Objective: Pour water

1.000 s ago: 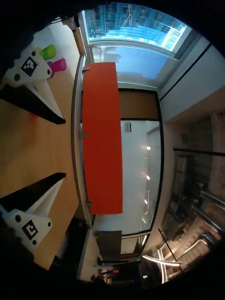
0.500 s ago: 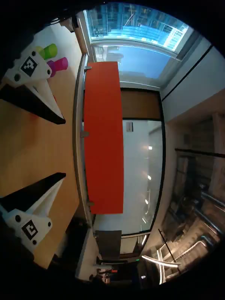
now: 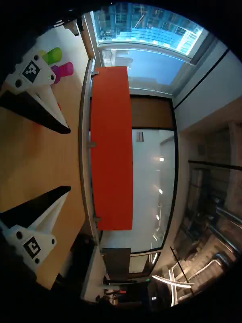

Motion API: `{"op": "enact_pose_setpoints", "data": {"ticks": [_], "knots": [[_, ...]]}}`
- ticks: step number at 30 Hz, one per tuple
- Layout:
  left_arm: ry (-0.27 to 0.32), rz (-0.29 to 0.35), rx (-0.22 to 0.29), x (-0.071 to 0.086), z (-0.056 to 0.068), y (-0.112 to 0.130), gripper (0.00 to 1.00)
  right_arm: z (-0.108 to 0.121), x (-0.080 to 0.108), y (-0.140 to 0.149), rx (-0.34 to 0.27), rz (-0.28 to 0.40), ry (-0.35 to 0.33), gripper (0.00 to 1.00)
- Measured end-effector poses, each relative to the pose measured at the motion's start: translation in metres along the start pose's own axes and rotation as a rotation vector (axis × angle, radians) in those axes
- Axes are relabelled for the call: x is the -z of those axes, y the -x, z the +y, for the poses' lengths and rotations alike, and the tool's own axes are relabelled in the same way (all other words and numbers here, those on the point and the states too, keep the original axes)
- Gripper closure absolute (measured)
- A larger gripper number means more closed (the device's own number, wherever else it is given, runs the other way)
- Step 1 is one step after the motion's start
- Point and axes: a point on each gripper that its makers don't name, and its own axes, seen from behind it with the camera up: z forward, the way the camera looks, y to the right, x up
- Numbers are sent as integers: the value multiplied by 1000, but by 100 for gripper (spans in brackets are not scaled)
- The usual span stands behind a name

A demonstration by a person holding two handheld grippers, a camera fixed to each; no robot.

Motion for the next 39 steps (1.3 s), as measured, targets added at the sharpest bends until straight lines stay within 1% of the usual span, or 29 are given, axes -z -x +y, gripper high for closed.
{"op": "enact_pose_setpoints", "data": {"ticks": [6,12,17,21,29,33,39], "knots": [[1,0,-2,1,1,0,1,4,3,-1,1,6,5,1],[2,-2,-2,0,1,0,1,8,5,-1,18,15,8,1],[1,-1,-3,-1,1,-1,1,4,9,-4,30,37,-9,1],[1,-2,-3,0,1,0,1,1,10,0,38,45,-25,1],[1,-2,-4,0,1,0,1,-2,0,18,44,33,-36,1],[1,-2,-4,0,1,0,1,-5,-5,24,48,44,-40,1],[1,-2,-4,0,1,0,1,-5,-8,29,37,69,-48,1]]}}
